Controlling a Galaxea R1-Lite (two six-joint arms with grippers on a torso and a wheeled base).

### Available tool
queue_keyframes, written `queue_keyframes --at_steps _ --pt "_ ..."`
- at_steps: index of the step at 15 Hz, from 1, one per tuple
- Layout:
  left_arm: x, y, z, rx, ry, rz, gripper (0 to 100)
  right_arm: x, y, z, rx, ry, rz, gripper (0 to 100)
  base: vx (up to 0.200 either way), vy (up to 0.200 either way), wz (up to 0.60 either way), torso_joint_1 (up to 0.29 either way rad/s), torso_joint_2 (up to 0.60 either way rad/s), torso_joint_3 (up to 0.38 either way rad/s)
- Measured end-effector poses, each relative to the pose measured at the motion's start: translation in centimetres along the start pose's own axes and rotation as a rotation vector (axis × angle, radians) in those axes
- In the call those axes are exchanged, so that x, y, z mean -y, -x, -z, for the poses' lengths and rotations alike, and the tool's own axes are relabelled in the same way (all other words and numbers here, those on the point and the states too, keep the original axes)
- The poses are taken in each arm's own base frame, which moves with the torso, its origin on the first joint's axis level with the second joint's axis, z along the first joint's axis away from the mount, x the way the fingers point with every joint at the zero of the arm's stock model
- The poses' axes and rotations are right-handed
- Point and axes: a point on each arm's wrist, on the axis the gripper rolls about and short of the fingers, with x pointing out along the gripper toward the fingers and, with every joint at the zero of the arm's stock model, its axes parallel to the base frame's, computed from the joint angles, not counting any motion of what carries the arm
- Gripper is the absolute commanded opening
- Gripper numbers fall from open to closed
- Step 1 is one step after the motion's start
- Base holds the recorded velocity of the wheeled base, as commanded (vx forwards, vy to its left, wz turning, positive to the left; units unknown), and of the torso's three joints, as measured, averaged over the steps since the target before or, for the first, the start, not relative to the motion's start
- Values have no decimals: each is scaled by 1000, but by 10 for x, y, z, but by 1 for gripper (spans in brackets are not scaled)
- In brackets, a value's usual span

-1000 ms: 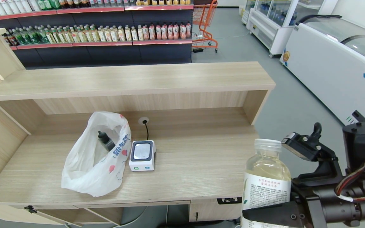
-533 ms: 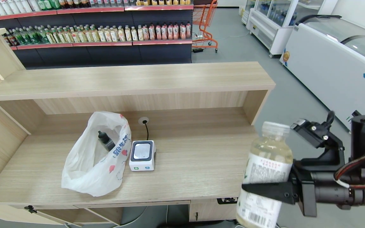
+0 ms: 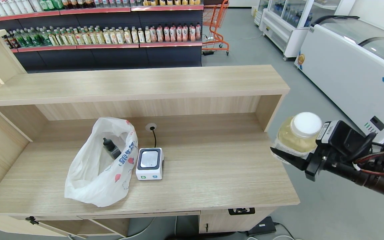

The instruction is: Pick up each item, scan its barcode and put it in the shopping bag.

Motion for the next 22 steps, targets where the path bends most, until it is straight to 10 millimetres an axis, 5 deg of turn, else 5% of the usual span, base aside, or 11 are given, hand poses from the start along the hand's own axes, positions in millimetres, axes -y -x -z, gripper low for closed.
queue_keyframes --at_steps 7,13,22 --pt "0 0 0 0 0 0 100 1 -19 6 236 409 86 0 0 0 0 0 0 0" --pt "0 0 0 0 1 0 100 -21 -33 17 241 423 6 0 0 0 0 0 0 0" --pt "0 0 0 0 -1 0 100 -26 -19 15 230 441 -3 0 0 0 0 0 0 0"
